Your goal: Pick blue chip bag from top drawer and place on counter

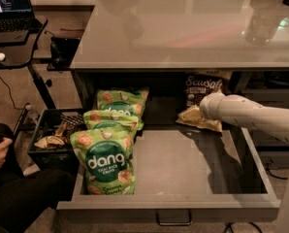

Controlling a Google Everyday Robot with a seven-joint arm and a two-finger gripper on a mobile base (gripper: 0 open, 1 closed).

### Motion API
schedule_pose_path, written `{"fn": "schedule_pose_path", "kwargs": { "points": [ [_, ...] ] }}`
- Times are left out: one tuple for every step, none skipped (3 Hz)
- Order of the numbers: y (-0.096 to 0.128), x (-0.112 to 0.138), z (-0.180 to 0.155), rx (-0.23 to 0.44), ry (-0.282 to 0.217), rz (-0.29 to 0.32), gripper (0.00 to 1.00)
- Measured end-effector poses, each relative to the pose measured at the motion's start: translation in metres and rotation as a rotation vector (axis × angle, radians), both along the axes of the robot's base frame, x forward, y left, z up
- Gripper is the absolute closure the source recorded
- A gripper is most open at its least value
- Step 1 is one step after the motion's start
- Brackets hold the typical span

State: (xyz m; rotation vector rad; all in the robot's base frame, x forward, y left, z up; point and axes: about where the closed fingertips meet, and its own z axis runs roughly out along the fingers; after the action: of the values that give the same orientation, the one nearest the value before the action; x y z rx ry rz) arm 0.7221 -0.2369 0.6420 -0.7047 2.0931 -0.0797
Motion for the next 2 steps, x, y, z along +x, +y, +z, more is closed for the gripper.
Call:
{"fn": "schedule_pose_path", "kwargs": {
  "points": [
    [-0.0001,0.0002,0.0,-0.001,0.0,0.0,0.19],
    [-0.0001,0.0002,0.0,-0.001,0.0,0.0,0.43]
  ]
}}
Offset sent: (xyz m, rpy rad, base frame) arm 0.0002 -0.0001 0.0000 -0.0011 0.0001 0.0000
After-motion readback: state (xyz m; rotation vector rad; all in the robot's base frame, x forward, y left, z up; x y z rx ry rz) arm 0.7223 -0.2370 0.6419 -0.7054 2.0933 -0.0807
